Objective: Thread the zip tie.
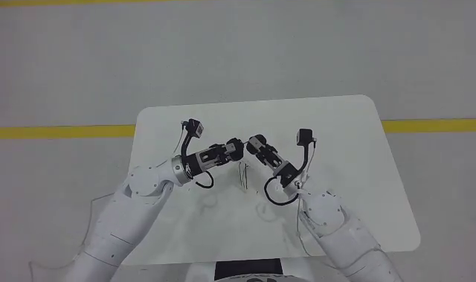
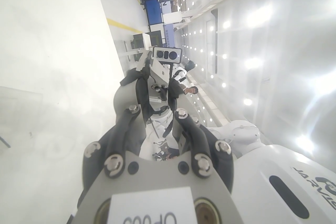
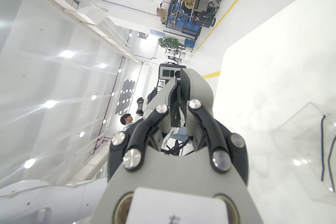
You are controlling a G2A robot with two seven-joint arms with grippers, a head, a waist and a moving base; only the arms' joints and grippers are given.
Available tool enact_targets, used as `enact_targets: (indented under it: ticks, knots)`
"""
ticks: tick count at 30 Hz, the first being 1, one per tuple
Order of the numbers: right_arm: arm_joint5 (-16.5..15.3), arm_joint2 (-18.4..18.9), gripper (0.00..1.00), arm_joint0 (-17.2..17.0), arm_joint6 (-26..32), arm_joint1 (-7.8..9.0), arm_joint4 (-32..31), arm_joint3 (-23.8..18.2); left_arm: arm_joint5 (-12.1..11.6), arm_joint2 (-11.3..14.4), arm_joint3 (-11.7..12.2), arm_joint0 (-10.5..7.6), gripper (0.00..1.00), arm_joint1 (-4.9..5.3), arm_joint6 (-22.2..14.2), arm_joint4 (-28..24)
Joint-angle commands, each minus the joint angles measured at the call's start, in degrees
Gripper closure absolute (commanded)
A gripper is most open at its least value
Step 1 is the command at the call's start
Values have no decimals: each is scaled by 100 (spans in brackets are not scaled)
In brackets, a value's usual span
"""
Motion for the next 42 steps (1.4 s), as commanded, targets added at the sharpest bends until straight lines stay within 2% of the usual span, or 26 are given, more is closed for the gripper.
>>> enact_targets:
  ticks: [1, 7, 23, 28, 32, 37, 38, 39, 40, 42]
  knots:
    - [-47, 5, 100, -16, -19, -1, -52, -5, -3, 11, 3, -3, 83, 3, 8, 4]
    - [-161, 16, 100, -52, 10, -2, -171, -14, -11, 47, 13, -12, 84, 12, 29, 2]
    - [-211, 15, 100, -66, 95, -14, -360, -5, -28, 108, 16, -33, 86, 39, 53, -11]
    - [-233, 18, 100, -67, 124, -19, -347, 4, -22, 132, 31, -42, 91, 46, 52, -24]
    - [-241, 20, 100, -69, 143, -24, -316, 10, -4, 148, 42, -56, 100, 53, 45, -21]
    - [-258, 19, 100, -62, 190, -30, -281, 18, 1, 169, 63, -73, 100, 59, 47, -36]
    - [-256, 19, 89, -59, 205, -30, -277, 20, 0, 172, 65, -75, 100, 60, 48, -41]
    - [-247, 20, 51, -60, 208, -31, -264, 22, -3, 173, 69, -76, 100, 62, 48, -47]
    - [-238, 20, 0, -65, 199, -34, -236, 20, -9, 169, 73, -76, 100, 64, 46, -55]
    - [-221, 36, 0, -71, 182, -38, -162, 28, -30, 140, 61, -71, 100, 74, 28, -91]
